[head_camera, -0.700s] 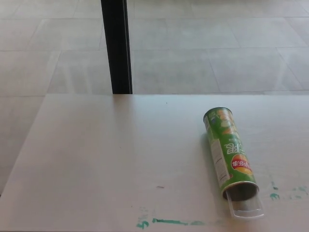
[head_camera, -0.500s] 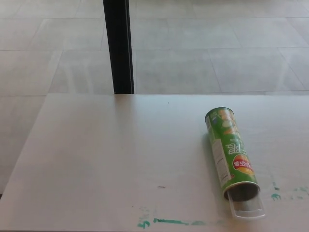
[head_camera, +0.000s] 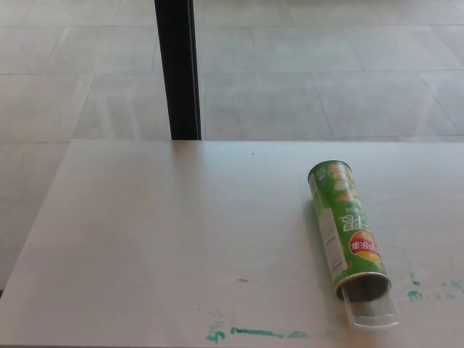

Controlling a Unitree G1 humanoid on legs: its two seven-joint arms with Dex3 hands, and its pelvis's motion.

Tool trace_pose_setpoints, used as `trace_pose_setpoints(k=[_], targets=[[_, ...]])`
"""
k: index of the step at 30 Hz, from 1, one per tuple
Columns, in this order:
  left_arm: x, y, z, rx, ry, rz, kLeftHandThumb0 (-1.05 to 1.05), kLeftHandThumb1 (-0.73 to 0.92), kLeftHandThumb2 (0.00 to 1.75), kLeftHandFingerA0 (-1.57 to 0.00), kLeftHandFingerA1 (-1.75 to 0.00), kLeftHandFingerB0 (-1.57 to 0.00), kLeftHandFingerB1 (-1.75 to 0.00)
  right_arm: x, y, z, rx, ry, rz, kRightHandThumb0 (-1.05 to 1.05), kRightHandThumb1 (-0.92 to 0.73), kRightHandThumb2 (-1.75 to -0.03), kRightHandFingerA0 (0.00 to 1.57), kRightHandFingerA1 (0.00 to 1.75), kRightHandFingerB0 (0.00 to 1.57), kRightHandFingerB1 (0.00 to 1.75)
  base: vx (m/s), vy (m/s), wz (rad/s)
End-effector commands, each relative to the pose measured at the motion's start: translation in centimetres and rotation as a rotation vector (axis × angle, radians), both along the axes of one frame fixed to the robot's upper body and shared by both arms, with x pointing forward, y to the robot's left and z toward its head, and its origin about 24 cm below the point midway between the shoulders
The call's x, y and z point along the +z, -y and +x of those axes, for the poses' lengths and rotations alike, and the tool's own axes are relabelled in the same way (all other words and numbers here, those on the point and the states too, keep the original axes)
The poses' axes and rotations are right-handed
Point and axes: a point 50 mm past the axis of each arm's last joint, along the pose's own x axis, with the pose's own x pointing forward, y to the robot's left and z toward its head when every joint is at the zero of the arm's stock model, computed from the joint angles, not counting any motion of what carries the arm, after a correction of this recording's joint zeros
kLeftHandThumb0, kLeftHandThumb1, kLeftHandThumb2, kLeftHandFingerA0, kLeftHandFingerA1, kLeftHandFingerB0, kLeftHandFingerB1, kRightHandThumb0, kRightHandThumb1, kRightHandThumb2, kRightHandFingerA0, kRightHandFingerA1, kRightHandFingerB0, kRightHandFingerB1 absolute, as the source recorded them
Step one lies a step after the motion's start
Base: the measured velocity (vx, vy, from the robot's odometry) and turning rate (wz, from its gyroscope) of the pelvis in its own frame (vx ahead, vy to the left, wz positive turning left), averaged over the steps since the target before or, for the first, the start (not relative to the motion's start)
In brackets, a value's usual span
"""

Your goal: Use the finger on the right hand of the robot to pull out the chips tray kept inside a container in the middle of the desk

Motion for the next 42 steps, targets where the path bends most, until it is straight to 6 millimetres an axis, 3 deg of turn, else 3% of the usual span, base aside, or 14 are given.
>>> trace_pose_setpoints(k=[1,2,3,8,12,13,15,16,17,18,19,30,31,42], targets=[[0.6,-0.7,-0.1,-0.010,0.008,0.018,-0.49,0.72,0.61,-0.58,-0.65,-0.58,-0.57,7.6,-5.2,3.4,0.237,0.247,-0.149,-0.15,-0.60,-0.58,0.81,0.81,0.26,0.32,0.00,0.000,0.00],[0.7,-0.7,0.0,-0.011,0.008,0.017,-0.48,0.73,0.61,-0.57,-0.65,-0.56,-0.56,8.0,-5.9,3.7,0.265,0.249,-0.176,-0.14,-0.60,-0.57,0.82,0.82,0.27,0.32,0.00,0.000,0.00],[0.7,-0.7,-0.1,-0.013,0.015,0.012,-0.48,0.74,0.62,-0.57,-0.63,-0.54,-0.54,8.3,-7.0,4.3,0.316,0.258,-0.206,-0.09,-0.39,-0.87,0.81,0.87,0.17,0.50,0.00,0.000,0.00],[0.7,-0.7,0.0,-0.020,0.015,0.015,-0.48,0.72,0.61,-0.58,-0.65,-0.57,-0.57,9.1,-9.9,6.0,0.513,0.205,-0.327,0.01,-0.42,-0.89,0.83,0.89,0.15,0.51,0.00,0.000,0.00],[0.6,-0.7,0.0,-0.002,0.018,0.012,-0.48,0.71,0.61,-0.59,-0.66,-0.58,-0.58,8.7,-12.0,7.2,0.609,0.154,-0.399,0.00,-0.40,-0.87,0.90,0.92,0.16,0.51,0.00,0.000,0.00],[0.7,-0.7,0.1,0.000,0.018,0.014,-0.47,0.72,0.61,-0.60,-0.64,-0.56,-0.55,8.6,-12.5,7.3,0.632,0.147,-0.403,-0.03,-0.59,-0.58,0.90,0.87,0.26,0.37,0.00,0.000,0.00],[0.7,-0.7,0.1,-0.003,0.013,0.014,-0.48,0.72,0.61,-0.60,-0.68,-0.58,-0.59,8.1,-14.2,7.7,0.716,0.126,-0.388,-0.03,-0.59,-0.57,0.92,0.96,0.25,0.36,0.00,0.000,0.00],[0.7,-0.7,0.1,-0.003,0.013,0.014,-0.48,0.72,0.61,-0.60,-0.68,-0.58,-0.59,8.1,-14.3,7.7,0.715,0.124,-0.388,-0.03,-0.59,-0.57,0.92,0.96,0.25,0.36,0.00,0.000,0.00],[0.7,-0.7,0.1,0.000,0.012,0.015,-0.48,0.72,0.61,-0.59,-0.67,-0.57,-0.58,8.0,-14.8,7.8,0.728,0.097,-0.398,-0.03,-0.39,-0.88,0.92,0.96,0.15,0.51,0.00,0.000,0.00],[0.6,-0.7,0.0,-0.003,0.007,0.016,-0.48,0.72,0.61,-0.59,-0.67,-0.57,-0.58,7.9,-14.8,7.6,0.726,0.091,-0.395,-0.03,-0.39,-0.88,0.92,0.96,0.15,0.51,0.00,0.000,0.00],[0.7,-0.8,0.0,-0.008,0.005,0.019,-0.48,0.72,0.61,-0.59,-0.66,-0.57,-0.56,7.4,-15.6,7.7,0.753,0.058,-0.399,-0.06,-0.58,-0.56,0.93,0.96,0.25,0.35,0.00,0.000,0.00],[0.8,-0.9,-0.1,-0.002,0.009,0.014,-0.48,0.72,0.61,-0.57,-0.66,-0.53,-0.56,5.3,-18.4,8.4,0.872,-0.132,-0.565,-0.12,-0.50,-0.54,0.99,1.02,0.34,0.36,0.00,0.000,0.00],[0.7,-0.9,0.0,-0.007,-0.005,0.032,-0.48,0.72,0.61,-0.59,-0.64,-0.57,-0.56,4.9,-19.0,8.8,0.905,-0.166,-0.594,-0.09,-0.52,-0.56,0.94,1.14,0.35,0.39,0.00,0.000,0.00],[1.0,-0.9,0.3,-0.046,-0.006,0.042,-0.50,0.73,0.62,-0.57,-0.64,-0.54,-0.56,4.0,-18.9,10.7,0.930,-0.277,-0.762,-0.06,-0.50,-0.54,0.94,1.04,0.37,0.38,0.00,0.000,0.00]])
